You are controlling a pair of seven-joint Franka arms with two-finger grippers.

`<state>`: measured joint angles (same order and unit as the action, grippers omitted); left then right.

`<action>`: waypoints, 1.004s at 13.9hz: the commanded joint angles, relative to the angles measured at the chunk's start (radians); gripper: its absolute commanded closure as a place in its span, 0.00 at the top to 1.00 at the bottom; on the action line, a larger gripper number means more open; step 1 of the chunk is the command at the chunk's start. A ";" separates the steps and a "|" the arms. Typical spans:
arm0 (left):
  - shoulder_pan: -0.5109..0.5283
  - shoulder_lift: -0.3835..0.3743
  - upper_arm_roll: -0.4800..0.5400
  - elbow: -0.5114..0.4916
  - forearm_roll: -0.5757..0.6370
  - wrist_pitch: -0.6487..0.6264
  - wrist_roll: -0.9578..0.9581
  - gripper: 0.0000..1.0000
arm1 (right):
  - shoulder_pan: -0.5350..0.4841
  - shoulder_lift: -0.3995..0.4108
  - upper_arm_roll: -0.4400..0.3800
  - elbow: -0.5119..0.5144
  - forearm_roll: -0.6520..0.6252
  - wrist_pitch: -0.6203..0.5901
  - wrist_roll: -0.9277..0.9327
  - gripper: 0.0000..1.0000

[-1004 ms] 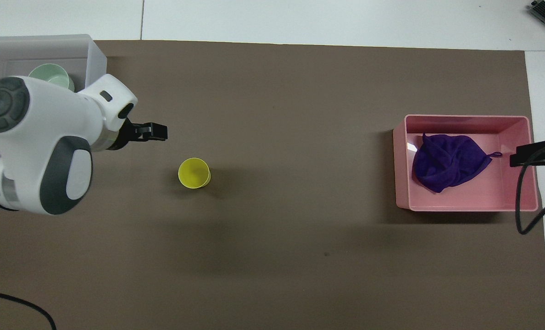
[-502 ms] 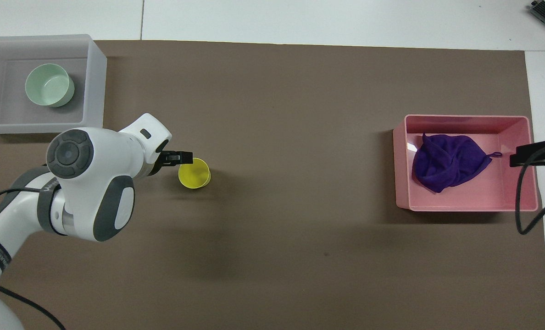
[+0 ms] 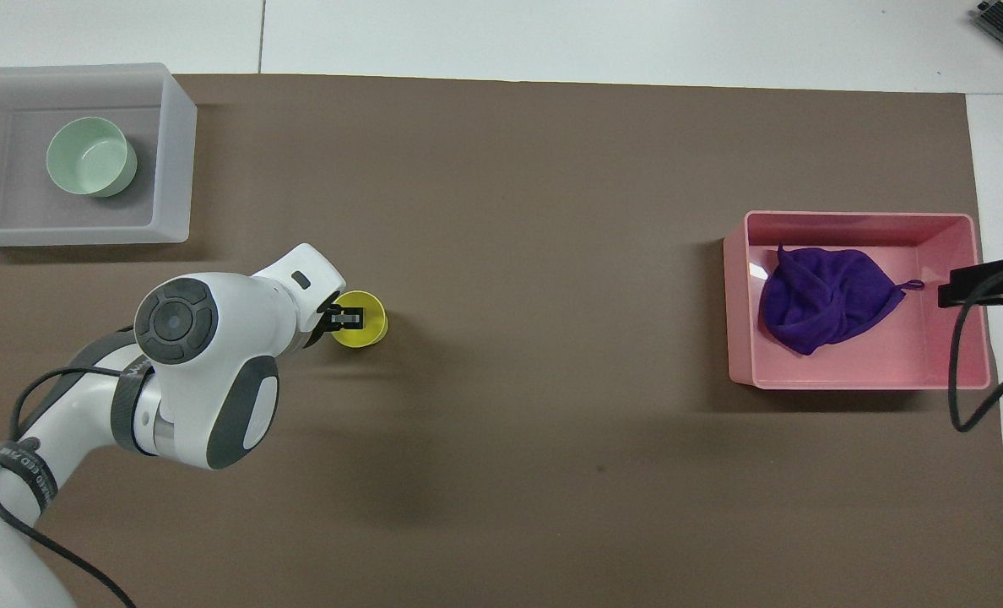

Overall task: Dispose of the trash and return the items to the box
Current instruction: 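Carry the yellow cup with the left gripper into the white box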

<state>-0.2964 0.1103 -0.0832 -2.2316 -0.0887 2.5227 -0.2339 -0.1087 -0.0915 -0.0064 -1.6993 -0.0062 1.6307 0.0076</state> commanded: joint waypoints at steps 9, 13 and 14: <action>0.150 0.014 0.014 0.228 0.007 -0.137 0.036 0.00 | -0.002 -0.022 0.005 -0.019 0.002 -0.014 0.020 1.00; 0.261 0.103 0.013 0.433 0.089 -0.220 0.115 0.00 | -0.002 -0.022 0.005 -0.019 0.002 -0.015 0.020 1.00; 0.299 0.124 0.013 0.472 0.095 -0.223 0.134 0.00 | -0.003 -0.022 0.005 -0.019 0.002 -0.015 0.020 1.00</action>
<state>-0.0539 0.1575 -0.0610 -1.8756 -0.0246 2.3378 -0.1409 -0.1087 -0.0915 -0.0064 -1.6995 -0.0062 1.6307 0.0076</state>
